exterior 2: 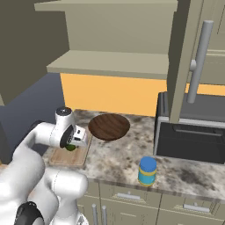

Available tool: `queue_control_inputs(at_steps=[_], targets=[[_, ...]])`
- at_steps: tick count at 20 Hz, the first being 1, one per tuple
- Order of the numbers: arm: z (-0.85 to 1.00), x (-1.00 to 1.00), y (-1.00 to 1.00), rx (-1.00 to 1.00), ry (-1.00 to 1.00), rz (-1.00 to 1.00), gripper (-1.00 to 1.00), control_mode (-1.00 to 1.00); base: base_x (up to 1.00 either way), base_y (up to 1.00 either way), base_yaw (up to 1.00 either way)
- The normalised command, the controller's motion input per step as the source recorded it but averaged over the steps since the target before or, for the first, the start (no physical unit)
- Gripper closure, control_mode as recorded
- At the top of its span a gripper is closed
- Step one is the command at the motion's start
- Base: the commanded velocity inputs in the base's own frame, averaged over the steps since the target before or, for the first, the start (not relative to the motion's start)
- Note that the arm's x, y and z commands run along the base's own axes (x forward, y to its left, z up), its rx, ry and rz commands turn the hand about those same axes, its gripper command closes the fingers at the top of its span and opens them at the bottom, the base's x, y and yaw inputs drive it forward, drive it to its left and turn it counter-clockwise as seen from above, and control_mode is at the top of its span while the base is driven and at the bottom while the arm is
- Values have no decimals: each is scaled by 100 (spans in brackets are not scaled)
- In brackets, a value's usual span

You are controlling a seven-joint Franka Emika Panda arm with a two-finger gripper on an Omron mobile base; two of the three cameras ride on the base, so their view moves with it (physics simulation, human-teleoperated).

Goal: Open the cabinet. Place the bowl and condiment on the counter. Then place the lime and garlic on the cutting board.

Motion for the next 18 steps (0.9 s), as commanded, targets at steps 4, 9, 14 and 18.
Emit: queue_control_inputs(at_steps=[4,9,14,18], targets=[[-33,16,0,0,4,0,100,-100,0,0,0],[-26,6,-2,0,1,0,100,-100,0,0,0],[-47,16,0,0,1,0,100,-100,0,0,0],[-32,14,0,0,3,0,100,-100,0,0,0]])
